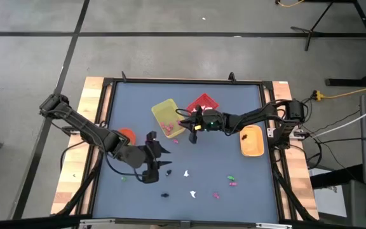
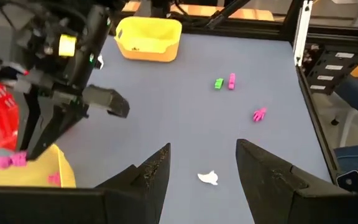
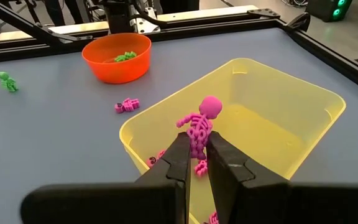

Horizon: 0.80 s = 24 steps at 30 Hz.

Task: Sort Halloween decoration
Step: Put the pink skeleton toy into the yellow bin, then put the black skeleton toy into the light orange bin

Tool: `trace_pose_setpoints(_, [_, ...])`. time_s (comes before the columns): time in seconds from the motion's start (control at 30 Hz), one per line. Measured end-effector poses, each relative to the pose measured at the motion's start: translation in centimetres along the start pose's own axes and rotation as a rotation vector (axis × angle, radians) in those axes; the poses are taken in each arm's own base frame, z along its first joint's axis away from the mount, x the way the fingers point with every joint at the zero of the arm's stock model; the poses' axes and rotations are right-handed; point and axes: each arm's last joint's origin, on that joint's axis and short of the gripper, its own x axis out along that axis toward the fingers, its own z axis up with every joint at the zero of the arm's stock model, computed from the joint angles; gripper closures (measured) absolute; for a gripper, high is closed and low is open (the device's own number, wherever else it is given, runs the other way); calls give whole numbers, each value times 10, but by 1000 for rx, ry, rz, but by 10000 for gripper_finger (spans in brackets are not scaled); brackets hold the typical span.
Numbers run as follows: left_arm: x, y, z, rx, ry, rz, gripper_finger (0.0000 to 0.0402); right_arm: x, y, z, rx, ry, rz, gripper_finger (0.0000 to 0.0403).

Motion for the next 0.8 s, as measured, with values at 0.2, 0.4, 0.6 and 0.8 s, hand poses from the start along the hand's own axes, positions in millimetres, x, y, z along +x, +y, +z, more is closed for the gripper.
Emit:
trace_pose_setpoints(0.2, [1, -4, -10, -39, 62, 10, 234, 0, 0, 0, 0, 1, 0, 365])
trace_pose_setpoints(0.4, [16, -20, -26, 12, 124, 7, 234, 0, 0, 0, -1, 1, 0, 362])
trace_pose_setpoints(0.6, [38, -31, -47, 7, 197, 37, 234, 0, 0, 0, -1, 1, 0, 303])
trace_pose_setpoints(0.8, [58, -38, -67, -49, 259, 80, 234, 0, 0, 0, 0, 1, -9, 244])
